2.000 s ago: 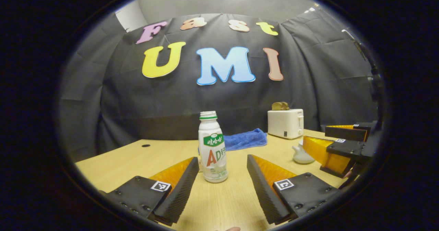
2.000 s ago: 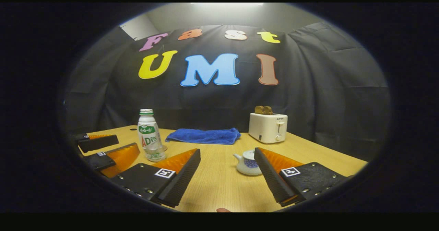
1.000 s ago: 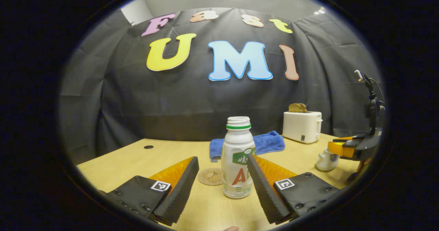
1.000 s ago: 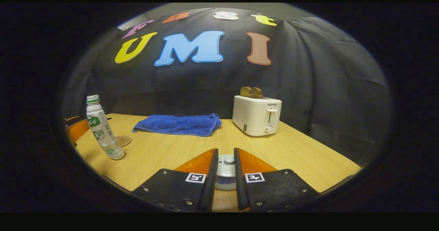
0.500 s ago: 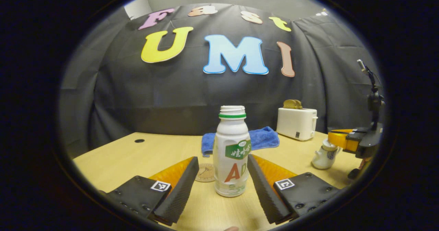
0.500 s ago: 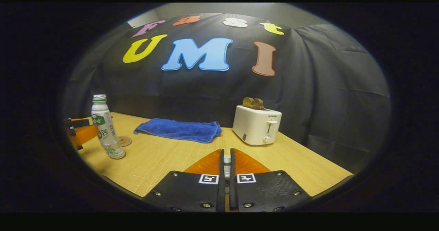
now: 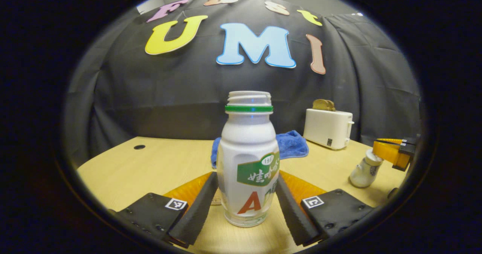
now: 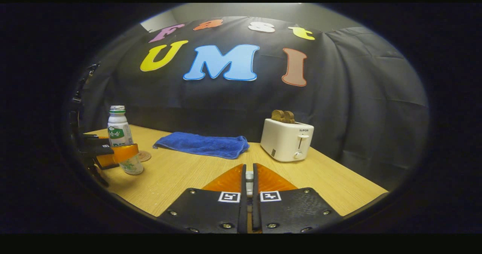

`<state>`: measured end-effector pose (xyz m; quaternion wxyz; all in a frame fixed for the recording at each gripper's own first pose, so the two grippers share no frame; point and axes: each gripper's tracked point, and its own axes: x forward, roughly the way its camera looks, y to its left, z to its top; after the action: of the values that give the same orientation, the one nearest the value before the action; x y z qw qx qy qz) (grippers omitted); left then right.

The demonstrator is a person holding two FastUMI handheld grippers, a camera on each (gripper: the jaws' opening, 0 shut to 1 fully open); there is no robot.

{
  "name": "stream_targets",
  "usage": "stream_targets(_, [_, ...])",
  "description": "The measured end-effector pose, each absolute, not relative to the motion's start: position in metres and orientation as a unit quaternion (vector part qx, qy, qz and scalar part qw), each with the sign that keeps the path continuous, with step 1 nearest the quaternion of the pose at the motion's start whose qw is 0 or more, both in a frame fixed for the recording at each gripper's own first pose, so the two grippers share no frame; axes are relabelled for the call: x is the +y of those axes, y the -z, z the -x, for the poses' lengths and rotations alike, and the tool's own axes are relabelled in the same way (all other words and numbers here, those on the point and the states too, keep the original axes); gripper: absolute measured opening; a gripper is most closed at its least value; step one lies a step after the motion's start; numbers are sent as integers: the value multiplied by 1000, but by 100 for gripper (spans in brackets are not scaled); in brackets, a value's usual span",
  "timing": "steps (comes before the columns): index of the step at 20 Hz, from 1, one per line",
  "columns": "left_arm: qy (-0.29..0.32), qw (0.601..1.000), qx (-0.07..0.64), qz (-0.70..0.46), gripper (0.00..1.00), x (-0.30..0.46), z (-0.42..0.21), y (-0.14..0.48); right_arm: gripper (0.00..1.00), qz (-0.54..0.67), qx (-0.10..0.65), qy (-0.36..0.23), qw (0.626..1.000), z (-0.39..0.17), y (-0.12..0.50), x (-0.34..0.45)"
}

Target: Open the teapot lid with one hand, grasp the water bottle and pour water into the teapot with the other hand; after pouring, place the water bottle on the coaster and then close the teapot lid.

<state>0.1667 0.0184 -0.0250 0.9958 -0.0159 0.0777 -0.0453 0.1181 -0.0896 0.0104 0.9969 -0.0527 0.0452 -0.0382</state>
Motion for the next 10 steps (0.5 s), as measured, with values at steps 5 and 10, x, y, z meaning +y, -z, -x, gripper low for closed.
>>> stream_targets(5, [21, 997, 77, 2, 89, 19, -156, 23, 0, 41, 40, 28, 998, -114, -13, -88])
stream_targets(10, [55, 996, 64, -18, 87, 0, -148, 11, 0, 33, 19, 21, 999, -85, -31, -85])
